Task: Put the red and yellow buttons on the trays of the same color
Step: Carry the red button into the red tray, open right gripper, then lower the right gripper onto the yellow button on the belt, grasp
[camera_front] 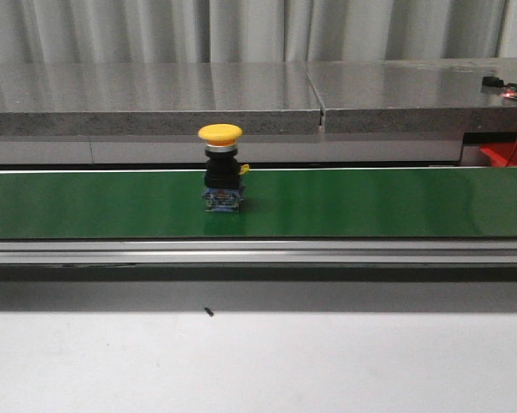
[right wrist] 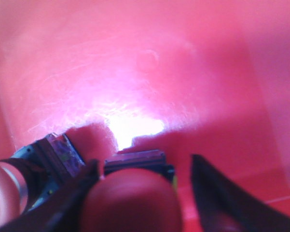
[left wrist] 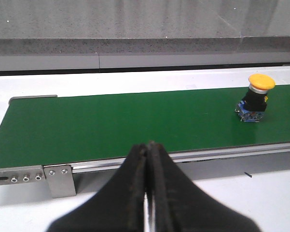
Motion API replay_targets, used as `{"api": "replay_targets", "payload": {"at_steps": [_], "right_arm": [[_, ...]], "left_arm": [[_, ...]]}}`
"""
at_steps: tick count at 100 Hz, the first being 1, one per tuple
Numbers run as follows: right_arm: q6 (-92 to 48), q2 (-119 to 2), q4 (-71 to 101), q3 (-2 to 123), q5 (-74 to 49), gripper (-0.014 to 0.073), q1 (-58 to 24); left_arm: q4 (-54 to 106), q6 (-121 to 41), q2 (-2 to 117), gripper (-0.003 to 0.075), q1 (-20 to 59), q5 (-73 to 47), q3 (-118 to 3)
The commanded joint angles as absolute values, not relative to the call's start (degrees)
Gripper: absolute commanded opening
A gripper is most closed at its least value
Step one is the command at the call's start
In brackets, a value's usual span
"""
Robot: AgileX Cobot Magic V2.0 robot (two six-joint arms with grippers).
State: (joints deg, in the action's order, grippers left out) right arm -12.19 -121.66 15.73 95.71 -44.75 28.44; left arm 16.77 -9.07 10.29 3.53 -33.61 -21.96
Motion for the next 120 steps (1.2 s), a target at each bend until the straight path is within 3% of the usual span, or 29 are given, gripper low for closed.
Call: {"api": "replay_targets", "payload": {"at_steps": [1, 67, 120], "right_arm": [[-12.40, -117.70, 15.97, 97.70, -42.87, 0.0576, 28.60], [-14.17, -99.70, 14.04, 96.48, -49.98, 0.0591, 24.88], [-15.59, -79.33, 13.99, 73.97, -48.66, 0.0591, 1.30]], "left_arm": [[17.92, -8.90, 10.93, -0.0020, 3.95, -29.19, -23.44], [17.92, -8.90, 10.93, -0.0020, 3.95, -29.19, -23.44], [17.92, -8.90, 10.93, -0.0020, 3.95, -29.19, -23.44]]}}
